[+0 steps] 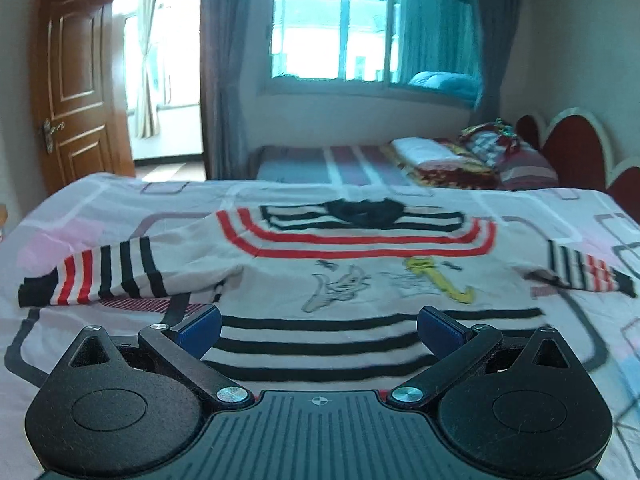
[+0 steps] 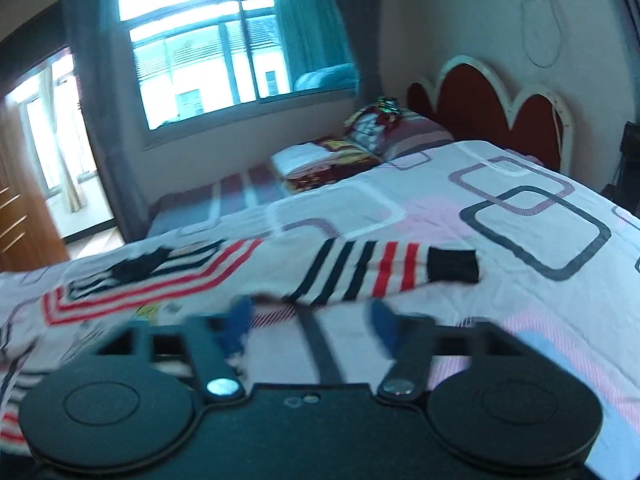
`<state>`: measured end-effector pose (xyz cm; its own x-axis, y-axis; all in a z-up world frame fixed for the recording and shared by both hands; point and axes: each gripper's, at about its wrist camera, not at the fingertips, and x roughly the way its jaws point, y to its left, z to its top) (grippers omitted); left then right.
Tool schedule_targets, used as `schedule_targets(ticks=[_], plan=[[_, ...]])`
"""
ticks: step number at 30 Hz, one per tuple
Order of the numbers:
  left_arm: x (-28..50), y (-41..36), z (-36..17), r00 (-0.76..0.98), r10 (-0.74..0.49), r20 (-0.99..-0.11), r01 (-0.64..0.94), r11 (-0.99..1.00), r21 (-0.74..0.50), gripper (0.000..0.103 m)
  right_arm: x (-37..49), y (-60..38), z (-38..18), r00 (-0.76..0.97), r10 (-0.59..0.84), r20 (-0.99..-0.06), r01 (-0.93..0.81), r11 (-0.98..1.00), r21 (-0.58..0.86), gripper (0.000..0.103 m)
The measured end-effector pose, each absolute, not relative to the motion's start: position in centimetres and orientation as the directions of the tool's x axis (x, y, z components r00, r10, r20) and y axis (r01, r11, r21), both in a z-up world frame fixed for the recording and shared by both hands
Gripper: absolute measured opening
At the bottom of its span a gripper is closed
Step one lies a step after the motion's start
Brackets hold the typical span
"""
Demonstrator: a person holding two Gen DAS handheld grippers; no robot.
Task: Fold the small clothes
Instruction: 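Move the right tool to the black sleeve cuff and grasp it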
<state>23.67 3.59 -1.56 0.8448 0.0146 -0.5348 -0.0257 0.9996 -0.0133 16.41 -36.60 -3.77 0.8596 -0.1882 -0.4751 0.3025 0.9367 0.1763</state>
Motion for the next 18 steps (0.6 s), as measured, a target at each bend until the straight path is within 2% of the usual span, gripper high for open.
schedule_targets(ticks=[4,7,12,18], plan=[[26.7,5.0,-3.9,0.81,0.04,-0.585,-0.048,0.999,0.001,0.103,21.3,-42.5,-6.9,0.828,-0.211,-0.519,0.401,0.87,0.287,0.056],[28.1,5.9,-5.7,0.78,0.055,-0.624,-0.057,0.998,0.016,0.103,24.1,-47.5,-10.6,0.799,-0.197,-0.568,0.49,0.76,0.427,0.037],[30.1,6.9,-8.0,0.744,0.068,-0.665,-0.068,0.997,0.025,0.103,25.7,-53.0,-16.5,0.79,-0.152,-0.594,0.571,0.537,0.621,0.036],[32.4,6.7,-8.9,0.729,0.078,-0.68,-0.08,0.996,0.028,0.103,27.3,-53.6,-18.4,0.834,-0.137,-0.534,0.515,0.537,0.667,0.033]])
